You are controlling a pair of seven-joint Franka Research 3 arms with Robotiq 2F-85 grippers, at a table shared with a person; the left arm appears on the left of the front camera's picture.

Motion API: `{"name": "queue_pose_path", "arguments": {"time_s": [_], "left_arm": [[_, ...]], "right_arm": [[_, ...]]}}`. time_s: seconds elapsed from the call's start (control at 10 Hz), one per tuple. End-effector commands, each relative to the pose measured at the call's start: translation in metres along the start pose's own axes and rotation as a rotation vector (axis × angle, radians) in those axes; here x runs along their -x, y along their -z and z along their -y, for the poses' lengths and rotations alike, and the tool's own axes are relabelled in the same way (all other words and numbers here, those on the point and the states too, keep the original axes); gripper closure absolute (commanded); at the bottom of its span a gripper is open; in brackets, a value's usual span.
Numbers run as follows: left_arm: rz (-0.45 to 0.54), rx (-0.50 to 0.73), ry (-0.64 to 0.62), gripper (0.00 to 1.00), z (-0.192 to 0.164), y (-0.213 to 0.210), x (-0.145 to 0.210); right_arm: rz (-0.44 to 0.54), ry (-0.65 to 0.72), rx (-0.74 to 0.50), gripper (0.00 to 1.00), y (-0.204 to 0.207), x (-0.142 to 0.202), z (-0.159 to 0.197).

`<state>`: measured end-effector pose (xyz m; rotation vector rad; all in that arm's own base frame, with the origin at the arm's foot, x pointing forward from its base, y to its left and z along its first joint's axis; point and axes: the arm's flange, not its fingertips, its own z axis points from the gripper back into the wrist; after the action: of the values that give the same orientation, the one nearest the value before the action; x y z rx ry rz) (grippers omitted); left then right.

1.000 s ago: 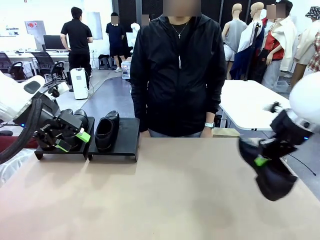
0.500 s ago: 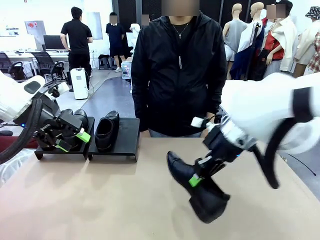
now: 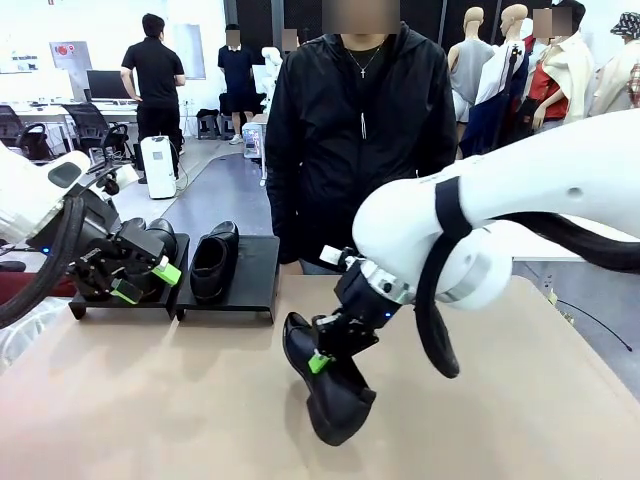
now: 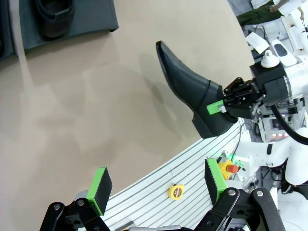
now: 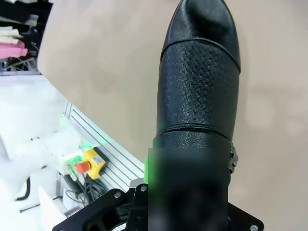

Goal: Organize the shoes by placing them on the stand.
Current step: Pick up one Shoe and place it in the middle of the table.

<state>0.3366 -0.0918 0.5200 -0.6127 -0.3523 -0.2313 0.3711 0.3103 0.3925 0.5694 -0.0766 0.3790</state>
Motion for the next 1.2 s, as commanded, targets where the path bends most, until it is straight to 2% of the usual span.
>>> {"name": "queue_pose_path", "arguments": {"time_s": [0.0, 0.1, 0.4, 0.5, 0.7, 0.8, 0.9, 1.1], "left_arm": [[0.02, 0.021, 0.009, 0.0, -0.003, 0.005, 0.007], [0.02, 0.021, 0.009, 0.0, -0.003, 0.005, 0.007], [0.02, 0.021, 0.009, 0.0, -0.003, 0.005, 0.007], [0.02, 0.021, 0.009, 0.0, -0.003, 0.005, 0.007], [0.02, 0.021, 0.009, 0.0, -0.003, 0.005, 0.007], [0.02, 0.021, 0.009, 0.0, -0.003, 0.005, 0.007], [0.02, 0.021, 0.009, 0.0, -0.003, 0.005, 0.007], [0.02, 0.021, 0.009, 0.0, -0.003, 0.005, 0.007]], "right_arm": [[0.016, 0.065, 0.041, 1.0, 0.013, -0.015, -0.003], [0.0, 0.0, 0.0, 1.0, 0.0, 0.0, 0.0], [0.0, 0.0, 0.0, 1.0, 0.0, 0.0, 0.0], [-0.01, 0.029, 0.008, 1.0, 0.008, -0.004, -0.001], [0.078, 0.259, 0.107, 1.0, 0.01, 0.018, 0.0], [0.105, 0.286, 0.102, 1.0, 0.013, 0.017, -0.005], [0.106, 0.303, 0.154, 1.0, 0.017, 0.013, -0.008], [0.061, 0.251, 0.135, 1.0, 0.026, 0.002, -0.01]]}}
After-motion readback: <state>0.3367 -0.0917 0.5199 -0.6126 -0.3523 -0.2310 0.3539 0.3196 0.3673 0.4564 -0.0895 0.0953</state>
